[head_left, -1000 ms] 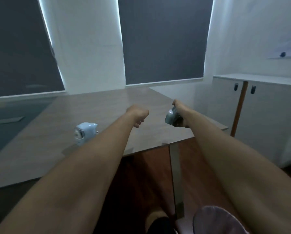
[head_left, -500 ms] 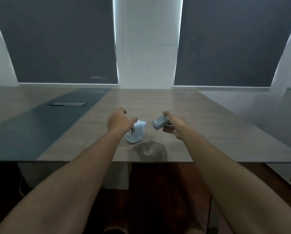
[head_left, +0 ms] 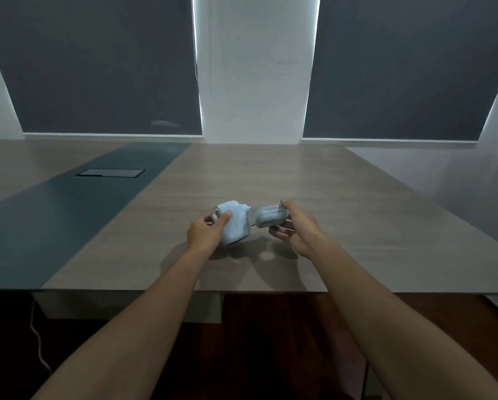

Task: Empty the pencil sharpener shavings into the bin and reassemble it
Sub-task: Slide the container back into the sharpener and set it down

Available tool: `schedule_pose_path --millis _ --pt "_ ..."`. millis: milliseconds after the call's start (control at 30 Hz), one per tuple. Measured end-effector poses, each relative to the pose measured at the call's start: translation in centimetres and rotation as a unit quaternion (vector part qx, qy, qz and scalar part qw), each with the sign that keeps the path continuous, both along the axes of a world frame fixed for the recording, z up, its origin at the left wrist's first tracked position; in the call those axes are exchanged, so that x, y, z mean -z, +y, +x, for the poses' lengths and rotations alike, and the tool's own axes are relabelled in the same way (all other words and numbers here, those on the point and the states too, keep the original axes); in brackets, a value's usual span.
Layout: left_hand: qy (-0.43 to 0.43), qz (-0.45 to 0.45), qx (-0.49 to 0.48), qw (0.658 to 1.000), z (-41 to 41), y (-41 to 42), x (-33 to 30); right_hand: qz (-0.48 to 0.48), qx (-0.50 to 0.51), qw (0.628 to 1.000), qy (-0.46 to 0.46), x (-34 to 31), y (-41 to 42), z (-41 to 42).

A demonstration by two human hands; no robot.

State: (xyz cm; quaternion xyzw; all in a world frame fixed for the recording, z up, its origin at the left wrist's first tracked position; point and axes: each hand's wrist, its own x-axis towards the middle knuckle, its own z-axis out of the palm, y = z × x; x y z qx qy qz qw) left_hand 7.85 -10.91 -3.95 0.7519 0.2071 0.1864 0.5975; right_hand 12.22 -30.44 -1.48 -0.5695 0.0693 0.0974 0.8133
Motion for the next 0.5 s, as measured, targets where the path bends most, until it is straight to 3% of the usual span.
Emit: schedule_pose_path --millis 133,500 --pt "0.017 -0.095 0.023 0.995 0.6 0.0 0.0 0.017 -0.024 0.999 0.017 0.5 0.4 0.2" --pt "-0.008 -0.136 0.062 0.989 1.1 -1.0 0.4 0.009 -0.027 1.0 0.006 1.5 -0.2 0.5"
